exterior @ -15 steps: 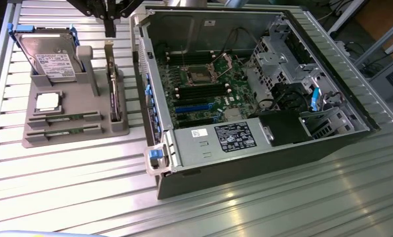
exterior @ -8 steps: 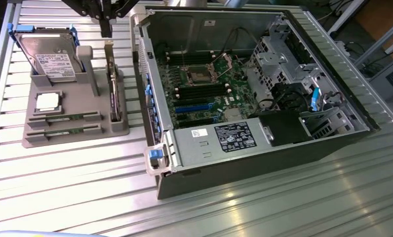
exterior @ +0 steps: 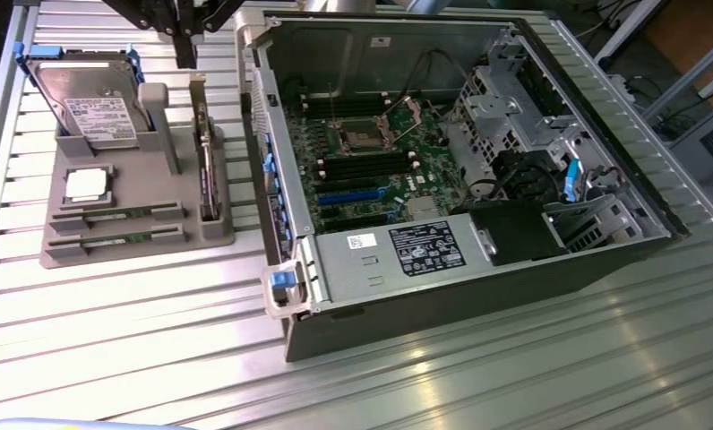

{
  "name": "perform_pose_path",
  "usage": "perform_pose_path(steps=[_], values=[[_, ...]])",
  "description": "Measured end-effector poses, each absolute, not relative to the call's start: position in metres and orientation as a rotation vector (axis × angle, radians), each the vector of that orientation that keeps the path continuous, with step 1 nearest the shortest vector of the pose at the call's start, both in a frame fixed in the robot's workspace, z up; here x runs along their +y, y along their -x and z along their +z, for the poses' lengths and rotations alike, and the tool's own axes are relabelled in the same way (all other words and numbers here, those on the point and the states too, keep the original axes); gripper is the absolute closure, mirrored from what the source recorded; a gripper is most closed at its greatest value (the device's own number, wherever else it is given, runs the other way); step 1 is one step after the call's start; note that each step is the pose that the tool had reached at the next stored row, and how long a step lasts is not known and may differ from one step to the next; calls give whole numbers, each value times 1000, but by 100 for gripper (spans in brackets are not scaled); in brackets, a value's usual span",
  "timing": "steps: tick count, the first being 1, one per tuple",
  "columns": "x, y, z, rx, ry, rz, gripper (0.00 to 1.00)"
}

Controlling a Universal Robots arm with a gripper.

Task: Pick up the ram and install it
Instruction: 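Reach for the ram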

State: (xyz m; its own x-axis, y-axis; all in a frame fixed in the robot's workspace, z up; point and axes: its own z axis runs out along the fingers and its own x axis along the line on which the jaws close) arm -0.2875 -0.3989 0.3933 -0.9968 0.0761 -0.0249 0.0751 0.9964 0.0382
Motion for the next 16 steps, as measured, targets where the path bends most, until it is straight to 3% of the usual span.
perform_pose_path(steps=[16], values=[[-399,301,393,3112,-118,54,90]])
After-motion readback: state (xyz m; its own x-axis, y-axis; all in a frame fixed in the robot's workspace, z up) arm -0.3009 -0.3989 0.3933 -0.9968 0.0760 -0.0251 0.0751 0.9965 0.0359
